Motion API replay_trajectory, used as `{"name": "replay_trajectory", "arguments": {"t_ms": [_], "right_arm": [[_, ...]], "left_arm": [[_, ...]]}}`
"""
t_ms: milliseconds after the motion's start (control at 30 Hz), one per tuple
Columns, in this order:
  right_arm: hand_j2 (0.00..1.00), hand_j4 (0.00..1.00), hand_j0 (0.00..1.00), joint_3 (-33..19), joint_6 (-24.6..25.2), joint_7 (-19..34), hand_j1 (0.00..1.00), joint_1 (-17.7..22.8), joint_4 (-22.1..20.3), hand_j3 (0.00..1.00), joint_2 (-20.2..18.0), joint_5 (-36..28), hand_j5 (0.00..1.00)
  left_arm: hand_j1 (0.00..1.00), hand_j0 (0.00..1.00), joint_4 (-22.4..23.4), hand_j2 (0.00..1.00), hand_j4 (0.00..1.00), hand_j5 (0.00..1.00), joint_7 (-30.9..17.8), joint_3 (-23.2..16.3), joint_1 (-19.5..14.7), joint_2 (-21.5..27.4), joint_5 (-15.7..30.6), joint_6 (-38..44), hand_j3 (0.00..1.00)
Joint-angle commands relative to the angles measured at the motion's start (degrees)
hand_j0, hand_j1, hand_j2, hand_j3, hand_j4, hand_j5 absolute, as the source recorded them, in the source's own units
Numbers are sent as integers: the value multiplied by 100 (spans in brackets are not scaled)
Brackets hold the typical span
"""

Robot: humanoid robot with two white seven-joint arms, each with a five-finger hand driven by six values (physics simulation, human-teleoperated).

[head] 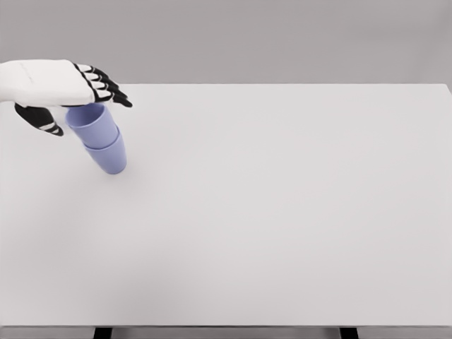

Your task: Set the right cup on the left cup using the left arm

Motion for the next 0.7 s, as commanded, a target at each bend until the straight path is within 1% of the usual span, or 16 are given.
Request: {"name": "replay_trajectory", "arguments": {"t_ms": [0,100,133,200,267,300,333,367,433,467,600,667], "right_arm": [[100,100,100,0,0,1,100,0,0,100,0,-7,100],[100,100,100,0,0,1,100,0,0,100,0,2,100],[100,100,100,0,0,1,100,0,0,100,0,-7,100],[100,100,100,0,0,1,100,0,0,100,0,-7,100],[100,100,100,0,0,1,100,0,0,100,0,2,100],[100,100,100,0,0,1,100,0,0,100,0,2,100],[100,100,100,0,0,1,100,0,0,100,0,2,100],[100,100,100,0,0,1,100,0,0,100,0,2,100],[100,100,100,0,0,1,100,0,0,100,0,-7,100],[100,100,100,0,0,1,100,0,0,100,0,-7,100],[100,100,100,0,0,1,100,0,0,100,0,2,100],[100,100,100,0,0,1,100,0,0,100,0,-7,100]], "left_arm": [[100,100,-105,100,100,100,2,125,-9,100,194,-90,100],[100,100,-105,100,100,100,2,424,9,127,326,-714,100],[100,100,-105,100,100,100,2,503,18,188,607,-943,100],[100,100,-105,100,100,100,2,512,53,223,1011,-1163,100],[100,100,-114,100,100,100,2,503,79,223,1406,-1244,100],[100,100,-114,100,100,100,2,503,202,223,1591,-1244,100],[100,100,-114,100,100,100,2,512,228,215,1671,-1244,100],[100,100,-114,100,100,100,2,512,351,215,1811,-1244,100],[100,100,-122,100,100,100,2,512,474,223,2031,-1244,100],[100,100,-122,100,100,100,2,512,483,223,2066,-1244,100],[100,100,-122,100,100,100,2,512,808,215,2154,-1244,100],[100,100,-131,100,100,100,2,512,844,215,2163,-1244,100]]}}
